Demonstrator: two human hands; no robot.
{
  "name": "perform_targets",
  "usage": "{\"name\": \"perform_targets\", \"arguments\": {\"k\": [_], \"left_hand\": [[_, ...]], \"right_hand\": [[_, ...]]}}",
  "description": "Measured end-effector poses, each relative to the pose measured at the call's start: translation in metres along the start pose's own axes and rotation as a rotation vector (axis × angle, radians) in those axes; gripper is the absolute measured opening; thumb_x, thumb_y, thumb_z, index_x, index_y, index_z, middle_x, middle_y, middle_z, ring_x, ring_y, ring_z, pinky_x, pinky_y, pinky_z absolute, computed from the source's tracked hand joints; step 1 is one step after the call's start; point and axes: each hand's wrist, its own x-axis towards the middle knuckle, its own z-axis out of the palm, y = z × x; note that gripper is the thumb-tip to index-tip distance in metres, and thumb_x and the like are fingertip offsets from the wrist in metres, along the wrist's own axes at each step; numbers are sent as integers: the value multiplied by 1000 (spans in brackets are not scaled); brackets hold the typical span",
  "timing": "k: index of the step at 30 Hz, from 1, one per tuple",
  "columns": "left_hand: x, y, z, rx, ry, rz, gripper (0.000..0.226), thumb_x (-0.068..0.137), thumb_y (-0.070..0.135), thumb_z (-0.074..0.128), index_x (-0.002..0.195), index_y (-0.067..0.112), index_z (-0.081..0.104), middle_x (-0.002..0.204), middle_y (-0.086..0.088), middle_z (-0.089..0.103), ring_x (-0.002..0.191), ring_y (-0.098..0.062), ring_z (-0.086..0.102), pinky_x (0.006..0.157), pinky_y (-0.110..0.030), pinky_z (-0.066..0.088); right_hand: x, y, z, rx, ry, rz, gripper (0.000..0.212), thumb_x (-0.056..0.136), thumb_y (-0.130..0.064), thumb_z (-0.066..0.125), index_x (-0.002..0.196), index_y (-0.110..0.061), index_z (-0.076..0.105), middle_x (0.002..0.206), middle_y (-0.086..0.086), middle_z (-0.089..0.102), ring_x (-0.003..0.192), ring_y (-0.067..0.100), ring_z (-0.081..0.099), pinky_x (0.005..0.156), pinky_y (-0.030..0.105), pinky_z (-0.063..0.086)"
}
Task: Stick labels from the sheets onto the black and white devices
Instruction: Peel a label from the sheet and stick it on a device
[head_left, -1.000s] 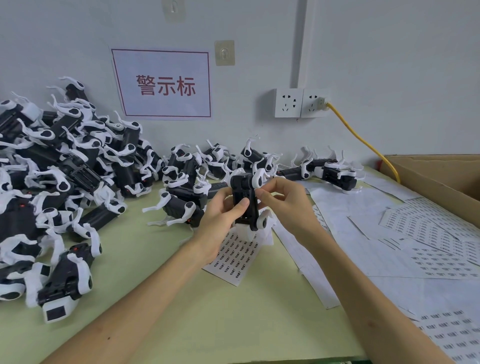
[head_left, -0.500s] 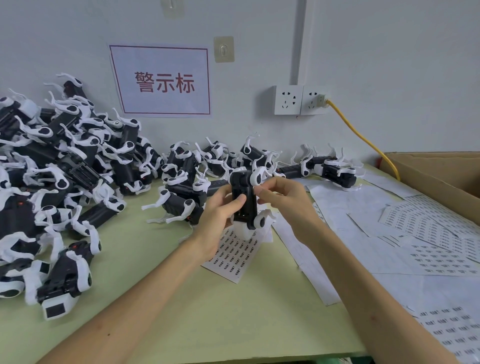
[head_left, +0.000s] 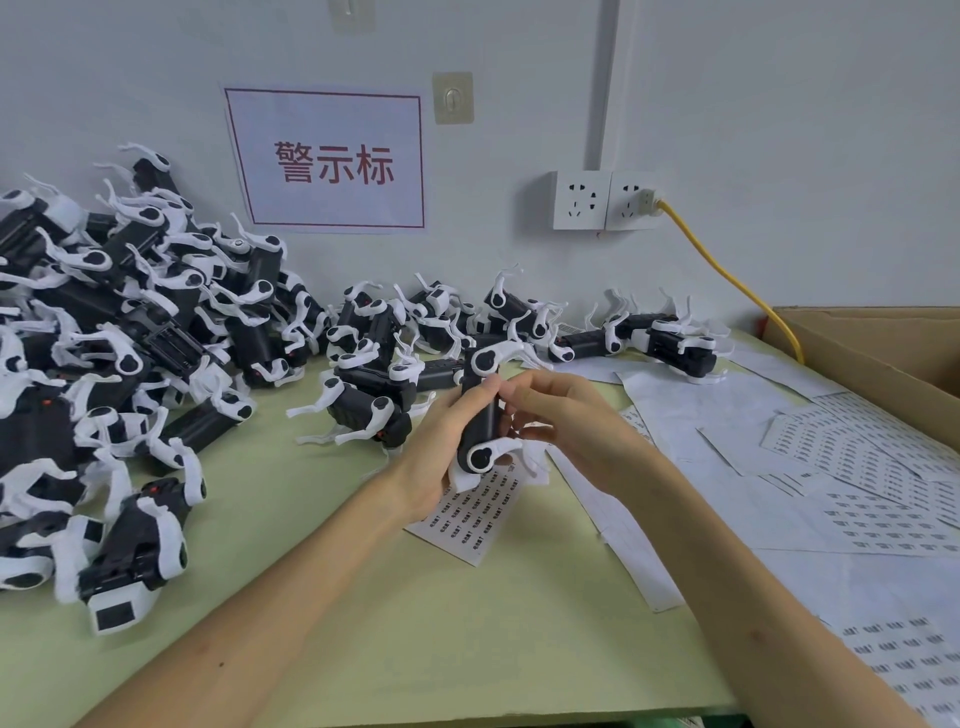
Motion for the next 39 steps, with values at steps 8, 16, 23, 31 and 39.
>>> {"name": "perform_targets", "arguments": {"k": [8, 16, 23, 31, 39], "left_hand": [[-2, 0, 4, -57, 61, -48, 43, 99, 51, 54, 102, 14, 76, 96, -15, 67, 85, -28, 69, 78, -45, 60], [-6, 0, 9, -146, -16, -29, 55, 91, 52, 51, 121, 9, 66, 111, -18, 61, 95, -29, 67, 75, -45, 61], [-6, 0, 4, -86, 44, -61, 52, 100, 56, 42, 92, 19, 77, 89, -11, 73, 70, -20, 71, 57, -29, 56], [-1, 1, 6, -265, 32, -101, 51, 98, 50, 44, 120, 8, 64, 107, -18, 62, 86, -29, 65, 74, -44, 59], [3, -6, 7, -145, 89, -89, 45, 99, 51, 51, 115, 14, 71, 104, -11, 75, 89, -23, 71, 80, -39, 60]], "right_hand": [[2, 1, 2, 19, 12, 1, 14, 97, -13, 66, 83, -11, 66, 76, 4, 60, 64, 13, 56, 63, 20, 49], [3, 2, -1, 39, 45, 18, 18, 96, -14, 66, 78, -15, 66, 72, 2, 56, 61, 12, 51, 57, 18, 43], [3, 2, 1, 53, 35, 16, 14, 97, -11, 64, 83, -10, 65, 75, 5, 59, 60, 13, 54, 56, 19, 47], [5, 2, 2, 55, 109, 25, 14, 96, -12, 65, 82, -10, 65, 73, 6, 60, 59, 13, 54, 56, 19, 46], [3, 0, 2, 65, 128, 50, 15, 95, -14, 67, 81, -12, 64, 72, 3, 62, 58, 11, 56, 56, 16, 46]]}}
